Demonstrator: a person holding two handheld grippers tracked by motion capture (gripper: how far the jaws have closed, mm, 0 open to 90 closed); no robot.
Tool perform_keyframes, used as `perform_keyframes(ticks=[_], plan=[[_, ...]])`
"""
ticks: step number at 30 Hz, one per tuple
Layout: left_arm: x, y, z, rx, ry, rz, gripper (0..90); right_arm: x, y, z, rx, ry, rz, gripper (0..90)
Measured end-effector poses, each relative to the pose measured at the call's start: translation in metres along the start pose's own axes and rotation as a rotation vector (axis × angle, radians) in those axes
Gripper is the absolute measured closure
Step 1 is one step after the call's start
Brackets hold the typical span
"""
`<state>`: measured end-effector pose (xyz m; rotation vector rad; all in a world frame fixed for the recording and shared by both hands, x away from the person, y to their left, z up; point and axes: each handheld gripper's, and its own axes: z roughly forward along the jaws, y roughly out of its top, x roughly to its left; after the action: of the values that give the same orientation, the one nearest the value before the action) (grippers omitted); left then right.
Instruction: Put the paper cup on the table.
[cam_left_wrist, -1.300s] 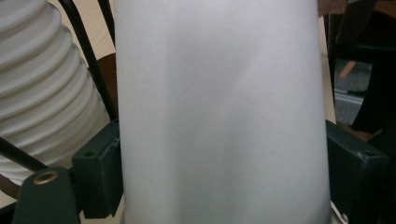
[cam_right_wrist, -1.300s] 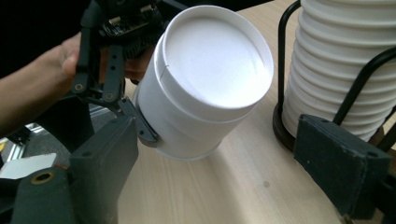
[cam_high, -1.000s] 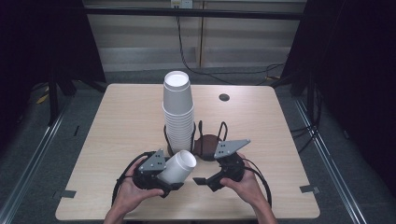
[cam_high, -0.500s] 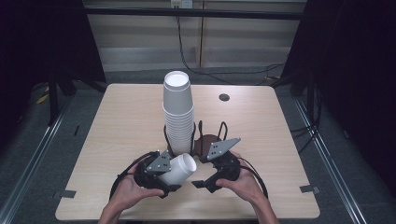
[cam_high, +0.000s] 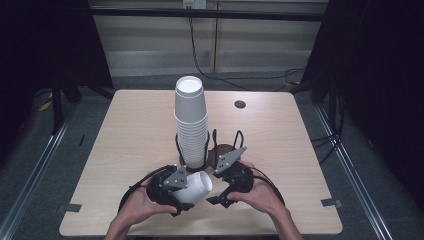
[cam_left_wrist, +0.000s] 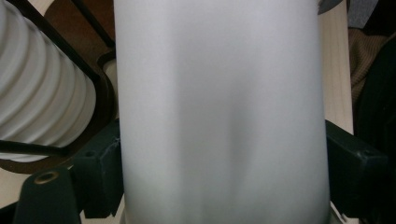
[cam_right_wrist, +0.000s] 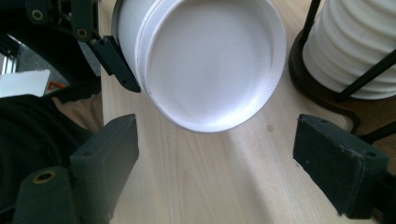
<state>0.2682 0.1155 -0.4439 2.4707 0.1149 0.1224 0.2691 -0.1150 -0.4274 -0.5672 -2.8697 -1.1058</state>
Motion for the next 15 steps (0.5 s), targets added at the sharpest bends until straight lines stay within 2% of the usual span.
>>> perform_keyframes(ticks=[4, 6, 7, 9, 11, 13, 15], plan=[[-0.0011, 0.0014, 0.0031, 0.025, -0.013, 0.01, 15.6, -0.0008, 0.0003, 0.0014, 0.017, 0.016, -0.003, 14.5], [-0.0005, 0.0025, 0.0039, 0.038, -0.018, 0.023, 15.6, -0.0012, 0.0007, 0.0034, 0.043, 0.041, 0.0, 14.9], [-0.0007, 0.0029, 0.0042, 0.043, -0.017, 0.025, 15.7, -0.0008, 0.0018, 0.0051, 0.073, 0.054, -0.013, 15.1], [-0.0013, 0.0036, 0.0044, 0.046, -0.019, 0.025, 15.6, 0.0001, 0.0035, 0.0071, 0.101, 0.046, -0.022, 15.4], [-0.0023, 0.005, 0.0051, 0.058, -0.018, 0.037, 15.7, -0.0002, 0.0046, 0.008, 0.108, 0.053, -0.022, 15.4], [-0.0038, 0.0066, 0.0063, 0.071, -0.016, 0.045, 15.6, -0.0007, 0.0059, 0.009, 0.118, 0.039, -0.028, 15.4], [-0.0041, 0.0081, 0.006, 0.086, -0.032, 0.056, 15.7, -0.0007, 0.0071, 0.0103, 0.14, 0.041, -0.037, 15.3]])
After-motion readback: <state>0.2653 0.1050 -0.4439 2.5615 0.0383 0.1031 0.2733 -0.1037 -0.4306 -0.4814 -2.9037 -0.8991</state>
